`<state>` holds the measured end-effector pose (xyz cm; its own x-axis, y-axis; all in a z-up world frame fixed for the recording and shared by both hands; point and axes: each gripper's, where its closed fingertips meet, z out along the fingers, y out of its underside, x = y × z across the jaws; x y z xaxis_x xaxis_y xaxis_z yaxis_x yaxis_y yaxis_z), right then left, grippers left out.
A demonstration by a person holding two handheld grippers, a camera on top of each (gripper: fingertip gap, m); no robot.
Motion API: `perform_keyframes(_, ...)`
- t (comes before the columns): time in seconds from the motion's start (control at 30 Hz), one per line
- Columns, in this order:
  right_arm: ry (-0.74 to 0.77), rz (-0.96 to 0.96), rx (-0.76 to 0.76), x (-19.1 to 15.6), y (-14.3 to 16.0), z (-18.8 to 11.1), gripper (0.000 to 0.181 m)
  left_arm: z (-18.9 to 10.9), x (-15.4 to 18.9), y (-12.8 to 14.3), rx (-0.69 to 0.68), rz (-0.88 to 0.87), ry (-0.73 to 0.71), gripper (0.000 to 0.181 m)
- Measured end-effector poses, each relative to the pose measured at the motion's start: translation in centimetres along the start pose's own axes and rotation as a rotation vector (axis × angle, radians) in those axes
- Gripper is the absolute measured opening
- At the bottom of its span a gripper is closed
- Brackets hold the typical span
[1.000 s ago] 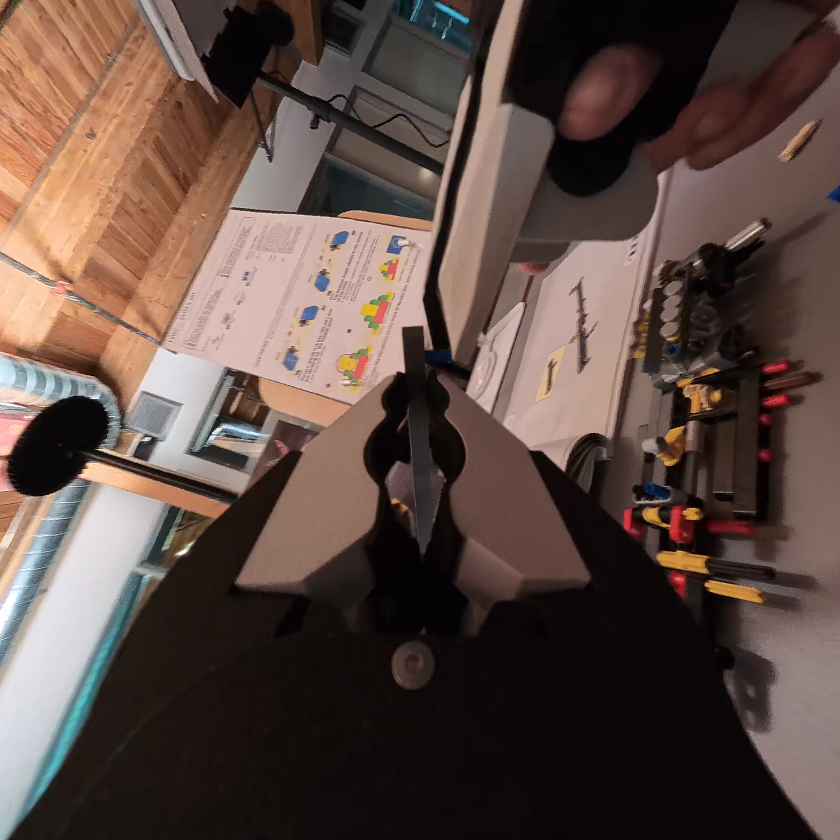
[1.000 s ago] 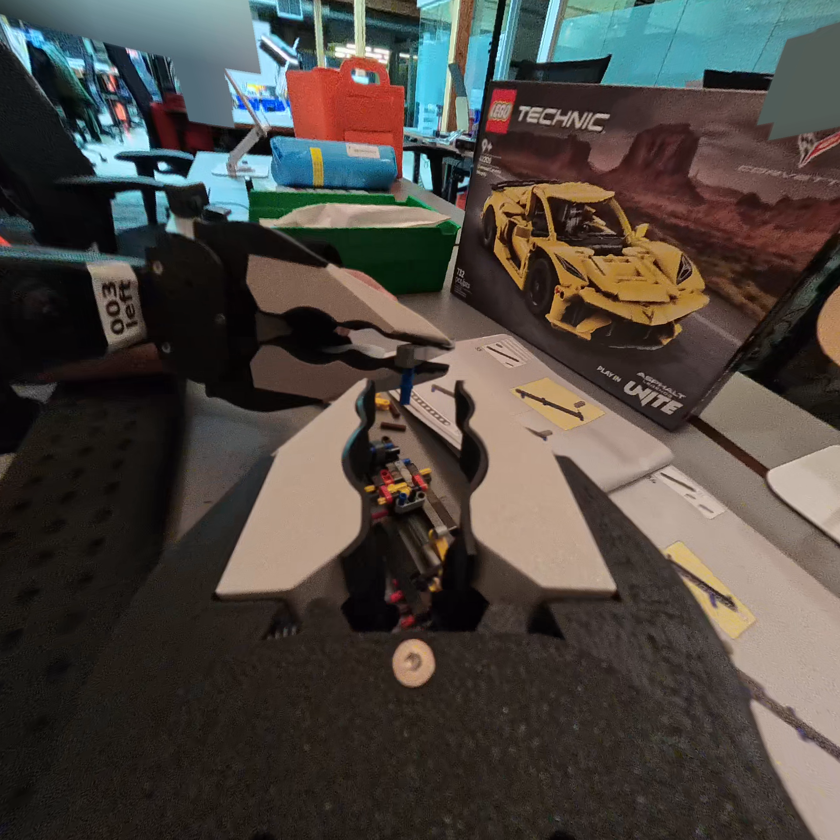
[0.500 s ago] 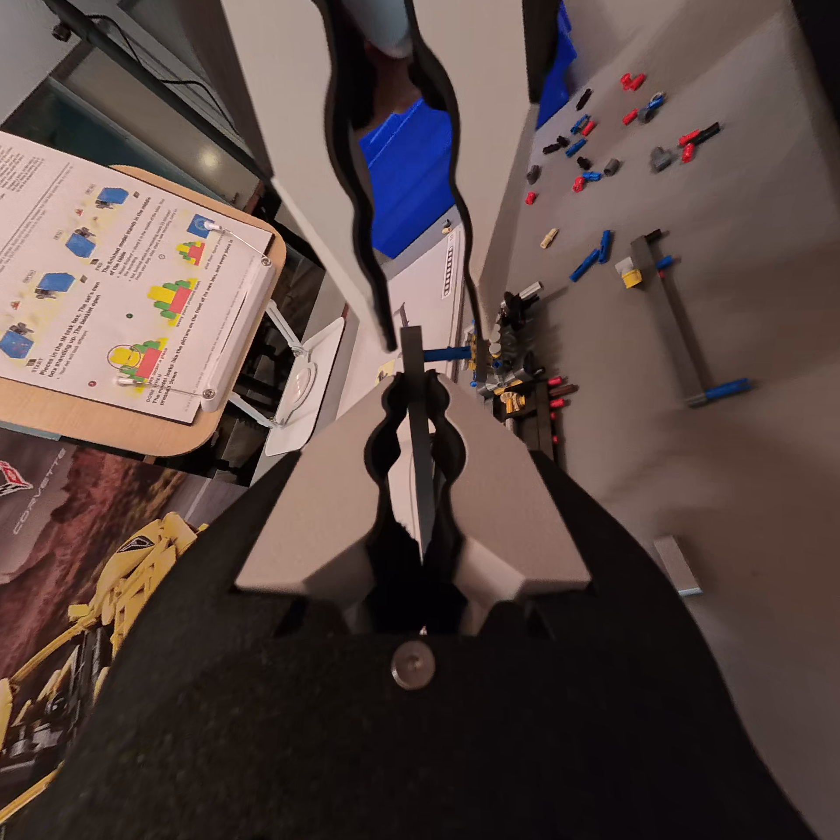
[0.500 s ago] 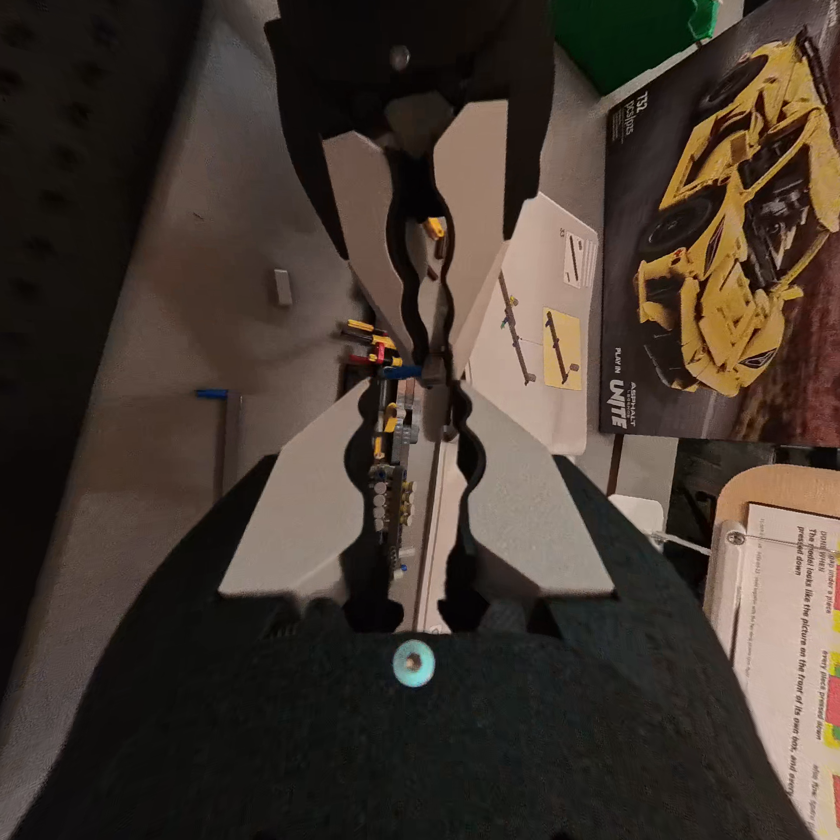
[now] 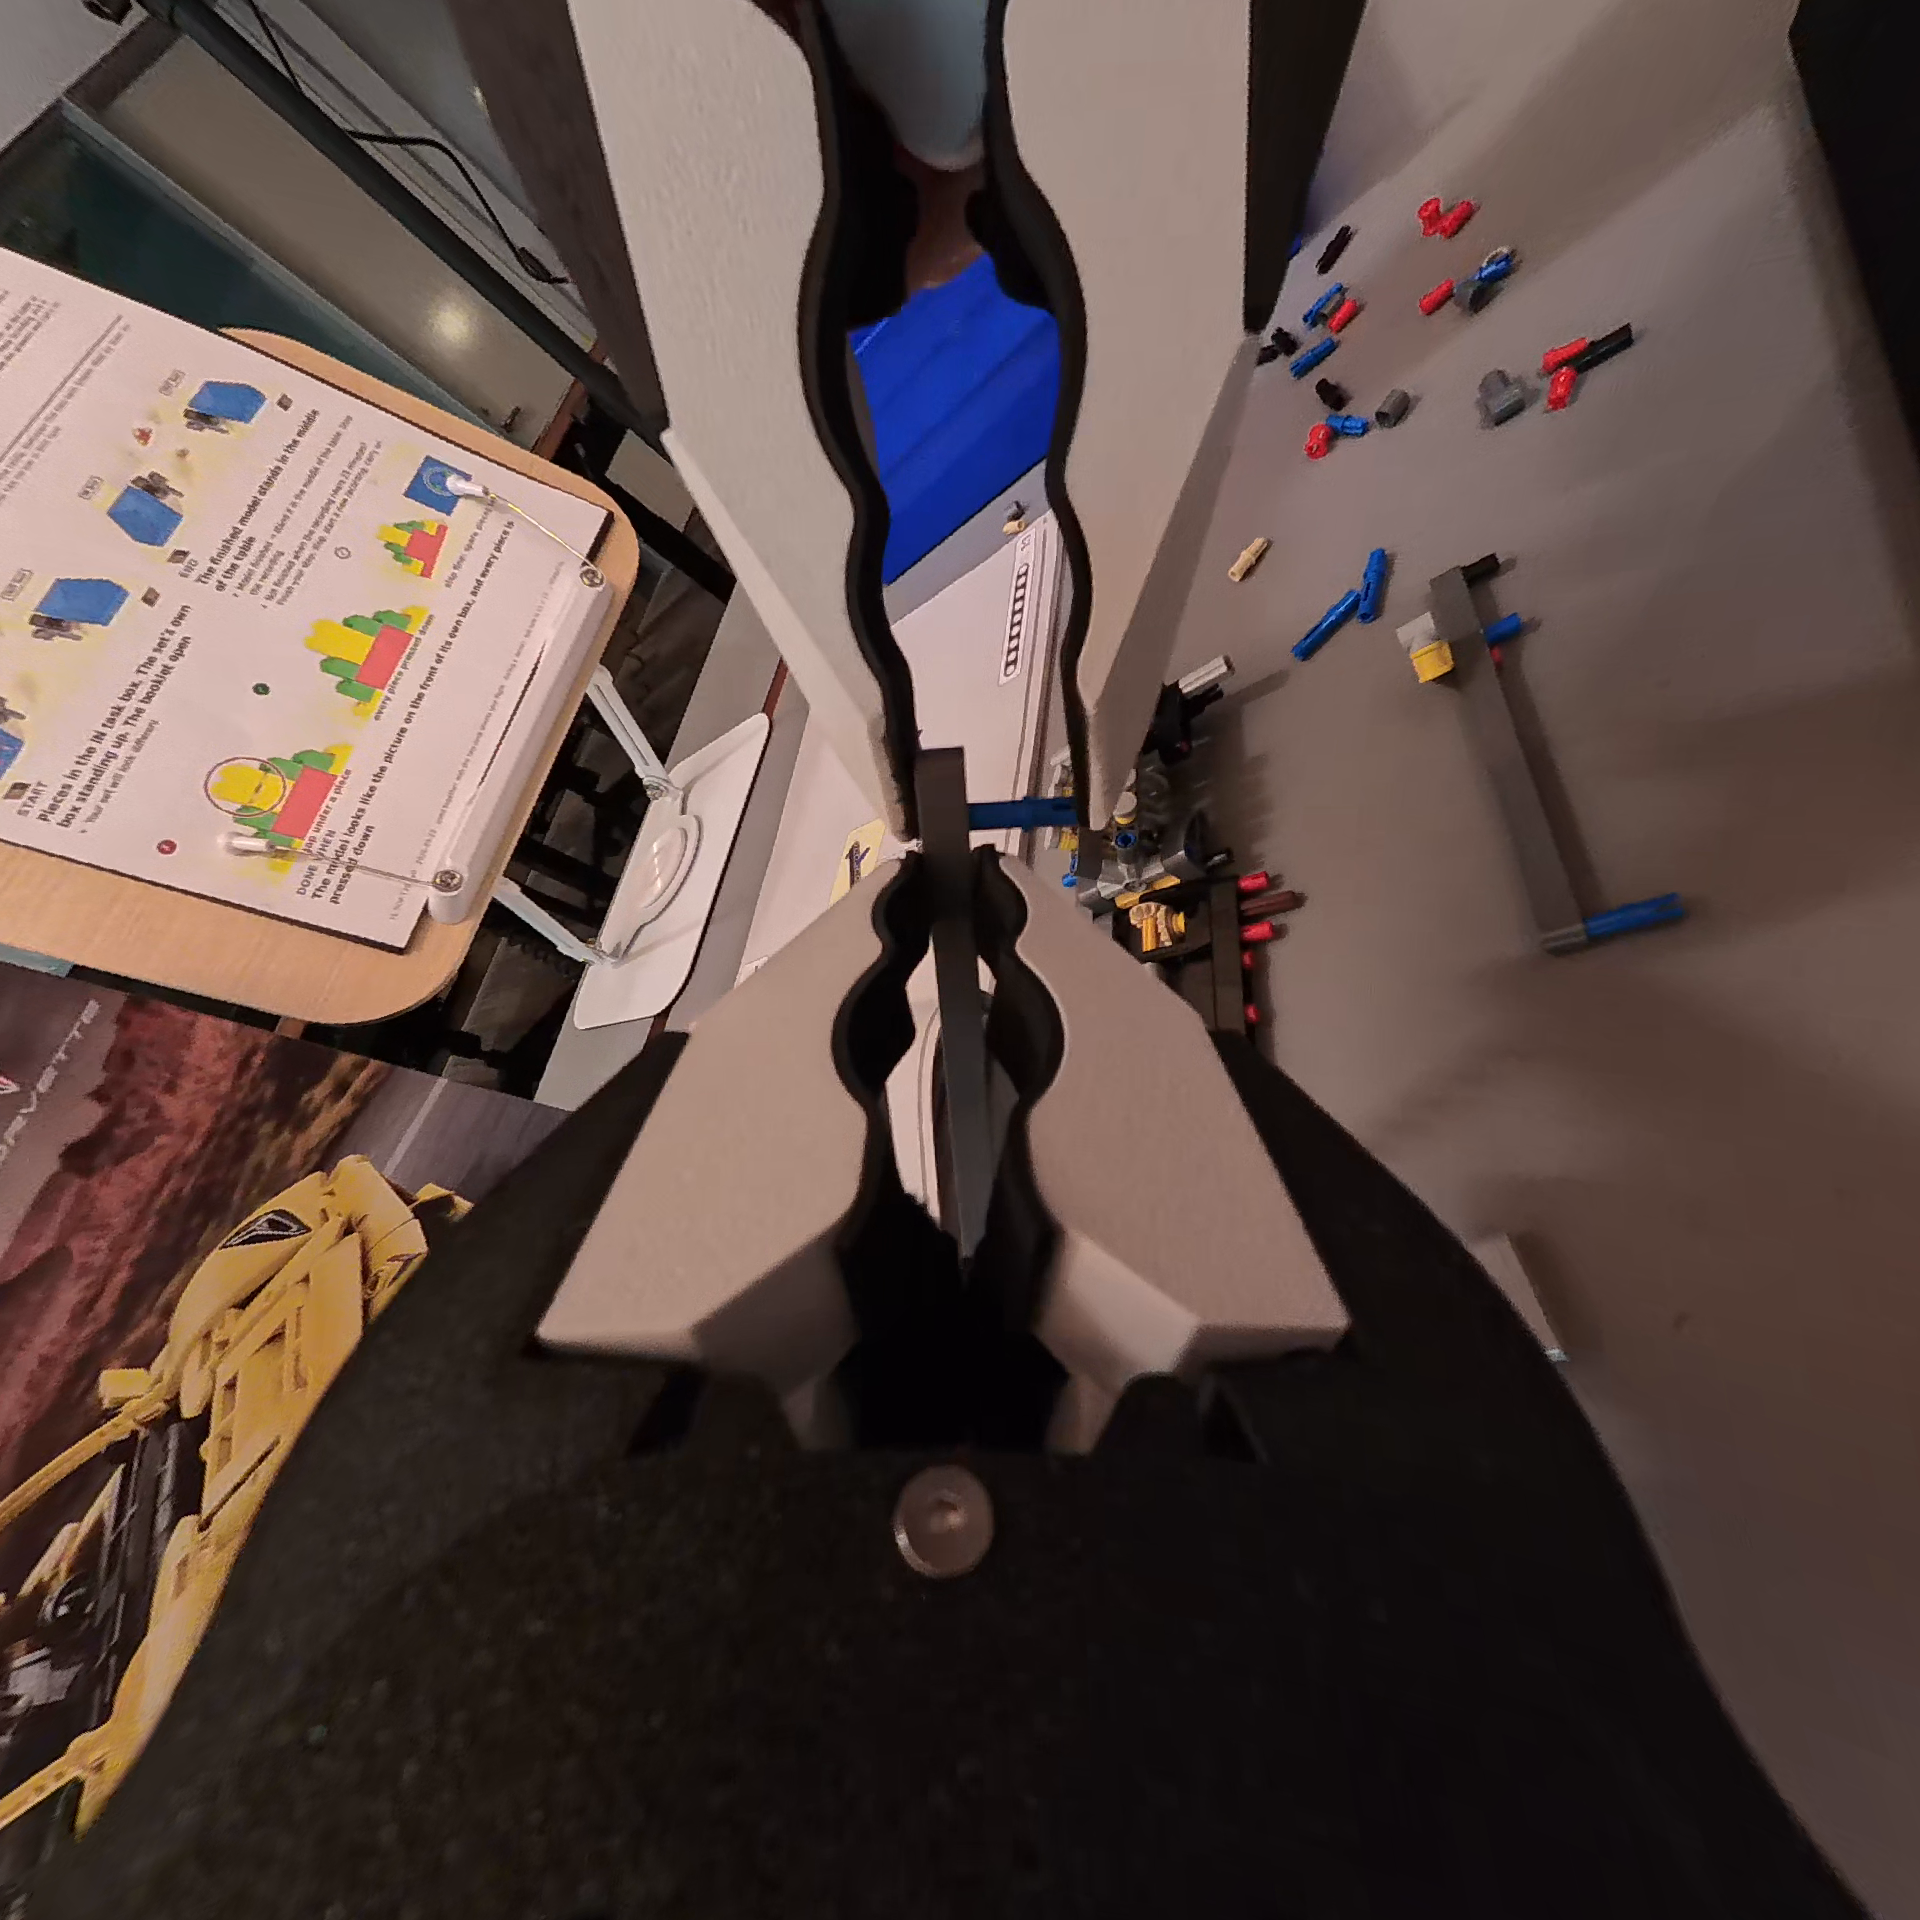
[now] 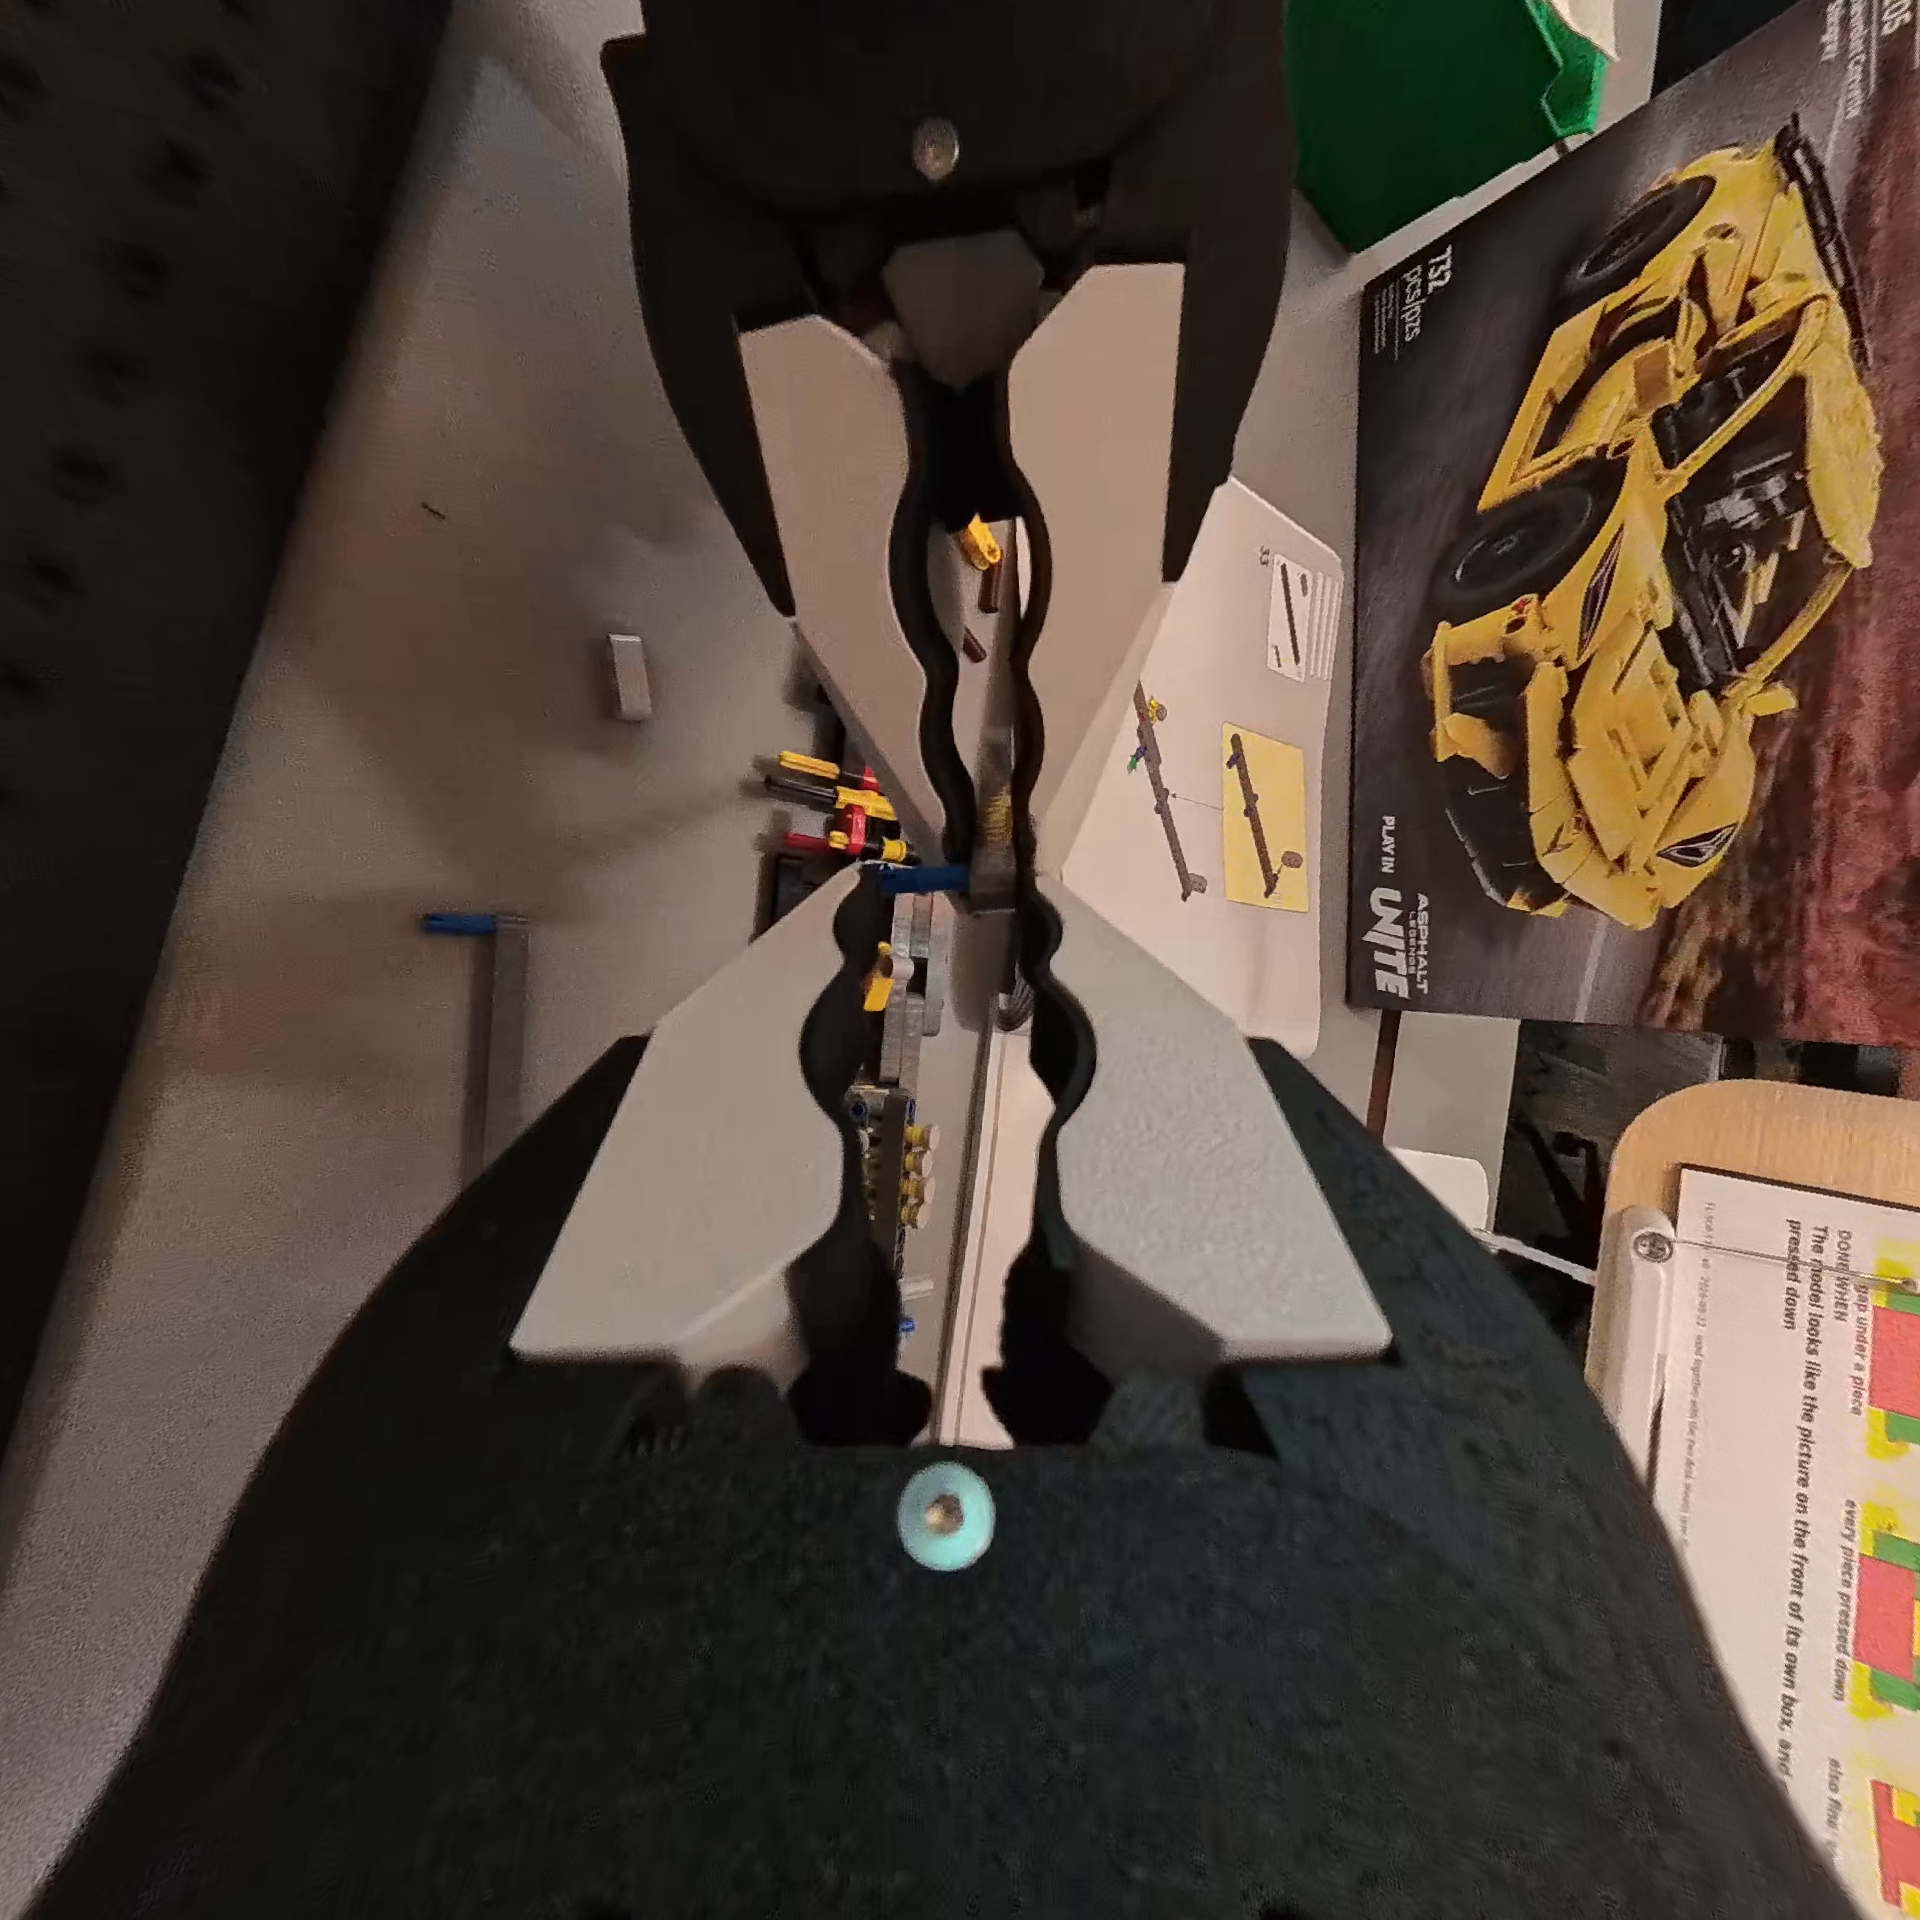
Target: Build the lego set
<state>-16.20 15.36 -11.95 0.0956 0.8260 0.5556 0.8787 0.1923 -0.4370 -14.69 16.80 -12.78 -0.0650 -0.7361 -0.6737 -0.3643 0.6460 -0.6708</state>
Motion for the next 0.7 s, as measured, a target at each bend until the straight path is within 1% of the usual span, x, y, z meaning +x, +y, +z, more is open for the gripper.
perform_keyframes(0.17,0.001,-0.028,0.012,0.14,-0.20,-0.16,0.024,-0.12,-0.15,-0.20,0.008,-0.016,-0.002,0.007)
perform_keyframes(0.43,-0.034,-0.021,0.014,-0.01,-0.26,-0.27,0.022,-0.10,0.07,-0.31,0.010,-0.013,0.005,0.007)
perform_keyframes(0.7,-0.033,-0.019,0.016,0.09,-0.19,-0.06,0.022,0.00,0.01,-0.08,0.000,-0.006,-0.001,0.007)
